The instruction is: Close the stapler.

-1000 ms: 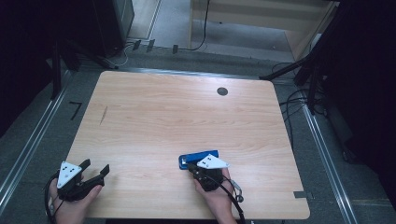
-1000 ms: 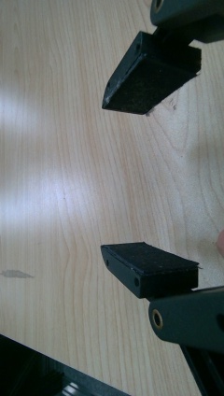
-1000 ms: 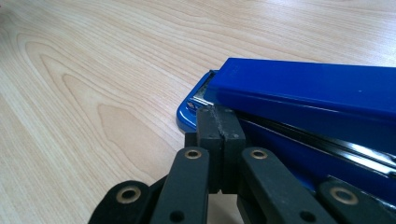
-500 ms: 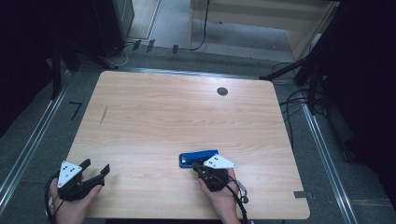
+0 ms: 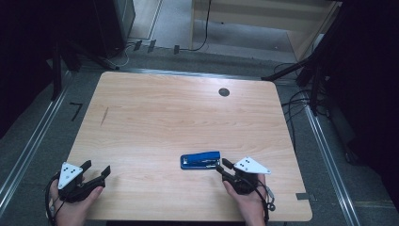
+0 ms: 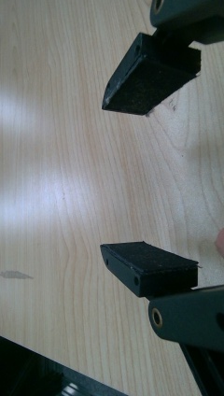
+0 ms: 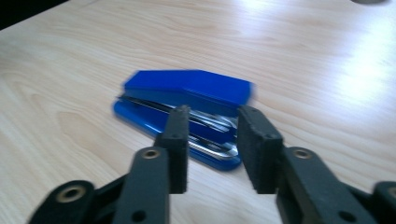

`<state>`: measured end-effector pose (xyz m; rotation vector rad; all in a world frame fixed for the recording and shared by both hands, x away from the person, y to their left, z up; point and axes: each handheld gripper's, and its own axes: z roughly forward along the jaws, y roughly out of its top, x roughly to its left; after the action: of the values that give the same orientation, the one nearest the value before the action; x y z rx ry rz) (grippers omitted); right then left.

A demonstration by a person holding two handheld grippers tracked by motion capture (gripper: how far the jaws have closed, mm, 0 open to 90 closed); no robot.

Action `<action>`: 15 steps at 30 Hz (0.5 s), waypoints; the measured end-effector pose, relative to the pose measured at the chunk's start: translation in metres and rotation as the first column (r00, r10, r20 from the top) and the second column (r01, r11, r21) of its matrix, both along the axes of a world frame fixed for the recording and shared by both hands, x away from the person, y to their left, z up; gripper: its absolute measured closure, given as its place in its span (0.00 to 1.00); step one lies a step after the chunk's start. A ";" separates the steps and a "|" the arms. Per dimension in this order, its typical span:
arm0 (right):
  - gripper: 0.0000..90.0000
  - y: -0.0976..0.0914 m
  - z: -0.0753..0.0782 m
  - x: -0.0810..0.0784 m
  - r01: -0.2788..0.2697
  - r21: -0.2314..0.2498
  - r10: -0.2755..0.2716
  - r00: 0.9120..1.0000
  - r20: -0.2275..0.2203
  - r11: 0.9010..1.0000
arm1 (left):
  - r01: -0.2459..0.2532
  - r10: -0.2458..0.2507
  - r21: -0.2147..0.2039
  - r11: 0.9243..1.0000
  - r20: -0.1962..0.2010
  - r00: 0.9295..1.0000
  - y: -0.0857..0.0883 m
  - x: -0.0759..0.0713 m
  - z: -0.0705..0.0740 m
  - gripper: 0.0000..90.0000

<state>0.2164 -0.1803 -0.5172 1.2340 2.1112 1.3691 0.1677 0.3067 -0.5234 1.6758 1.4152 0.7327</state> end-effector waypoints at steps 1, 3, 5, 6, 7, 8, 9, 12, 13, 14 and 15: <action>0.71 -0.006 0.000 0.000 0.012 0.009 -0.012 1.000 -0.009 1.000 | -0.001 0.001 -0.001 1.000 -0.001 1.000 0.000 0.000 0.000 0.29; 0.72 -0.017 0.000 0.000 0.040 0.017 -0.039 0.999 -0.028 0.999 | 0.001 -0.001 0.002 1.000 -0.001 1.000 0.000 0.000 0.000 0.29; 0.71 -0.027 0.000 -0.001 0.064 0.019 -0.063 0.998 -0.031 0.998 | 0.001 -0.001 0.005 1.000 -0.002 1.000 0.000 0.000 0.000 0.29; 0.70 -0.032 0.001 -0.002 0.076 0.021 -0.076 0.997 -0.027 0.997 | 0.000 0.000 0.006 1.000 -0.002 1.000 -0.001 0.000 0.000 0.29; 0.69 -0.037 0.001 -0.002 0.088 0.022 -0.087 0.996 -0.024 0.996 | 0.000 0.000 0.007 1.000 -0.002 1.000 -0.001 0.000 0.000 0.29; 0.68 -0.041 0.001 -0.002 0.099 0.021 -0.099 0.995 -0.024 0.995 | 0.001 -0.001 0.006 1.000 -0.002 1.000 -0.001 0.000 0.000 0.29; 0.67 -0.046 0.001 -0.002 0.107 0.017 -0.107 0.994 -0.011 0.994 | 0.001 -0.001 0.006 1.000 -0.002 1.000 -0.001 0.000 0.000 0.29; 0.62 -0.060 0.000 -0.002 0.140 0.004 -0.140 0.990 0.016 0.990 | -0.001 0.001 0.007 1.000 -0.003 1.000 -0.001 0.000 0.000 0.29; 0.63 -0.065 0.000 -0.002 0.151 0.009 -0.151 0.988 0.010 0.988 | -0.001 0.001 0.007 1.000 -0.003 1.000 -0.001 0.000 0.000 0.29; 0.64 -0.070 0.000 -0.003 0.162 0.019 -0.162 0.987 -0.007 0.987 | -0.001 0.001 0.007 1.000 -0.003 1.000 -0.001 0.000 0.000 0.29; 0.63 -0.074 -0.001 -0.003 0.173 0.018 -0.172 0.985 -0.015 0.985 | -0.001 0.001 0.008 1.000 -0.003 1.000 -0.001 0.000 0.000 0.29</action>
<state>0.2131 -0.2539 -0.5179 1.4010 1.9518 1.3121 0.1680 0.3057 -0.5234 1.6829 1.4169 0.7374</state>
